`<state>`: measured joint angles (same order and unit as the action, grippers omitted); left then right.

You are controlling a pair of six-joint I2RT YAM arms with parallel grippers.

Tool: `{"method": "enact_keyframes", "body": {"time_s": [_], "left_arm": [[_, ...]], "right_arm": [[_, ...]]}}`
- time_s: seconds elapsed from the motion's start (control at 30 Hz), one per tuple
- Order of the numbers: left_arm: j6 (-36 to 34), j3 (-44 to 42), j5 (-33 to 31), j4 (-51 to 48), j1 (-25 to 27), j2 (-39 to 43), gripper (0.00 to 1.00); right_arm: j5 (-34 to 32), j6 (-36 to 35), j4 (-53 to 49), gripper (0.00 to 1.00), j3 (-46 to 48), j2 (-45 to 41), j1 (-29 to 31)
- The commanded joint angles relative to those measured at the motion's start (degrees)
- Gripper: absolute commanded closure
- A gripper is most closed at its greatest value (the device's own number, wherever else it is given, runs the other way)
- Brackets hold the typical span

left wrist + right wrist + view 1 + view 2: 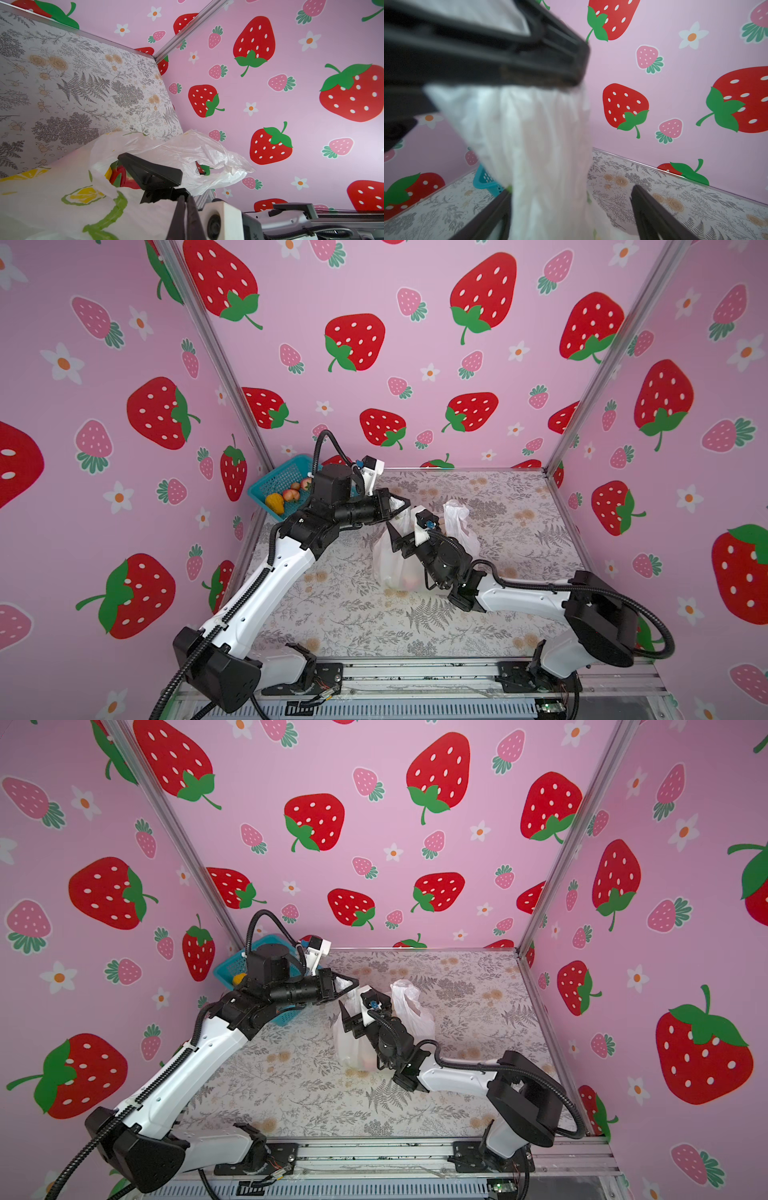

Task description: Place the fake fruits into the plastic bag and tie a complex knot

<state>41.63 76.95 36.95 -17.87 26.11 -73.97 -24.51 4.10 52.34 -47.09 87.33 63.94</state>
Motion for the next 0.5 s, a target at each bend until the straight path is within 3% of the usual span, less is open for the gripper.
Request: {"method": "enact_keyframes", "body": {"time_s": [0.0,0.17,0.37,0.47], "left_arm": [[-1.5,3.0,1.0,-0.6,-0.6,0.1,1.0],[-0.2,2.4,1.0,0.7,-0.7,0.2,1.0],[2.1,1.6,2.0,2.8,-0.7,-0.2,1.0],[3.6,1.1,1.9,4.0,-0.7,0.1,1.0]], "right_arm": [[3.9,-2.9,-6.6,0.07,0.2,-4.6,-0.7],[10.6,-4.5,-7.9,0.06,0.3,-7.8,-1.5],[7.3,-1.7,-7.4,0.07,-3.4,-3.9,-2.8],[7.4,0.5,-2.4,0.1,-5.2,0.6,-3.7]]}}
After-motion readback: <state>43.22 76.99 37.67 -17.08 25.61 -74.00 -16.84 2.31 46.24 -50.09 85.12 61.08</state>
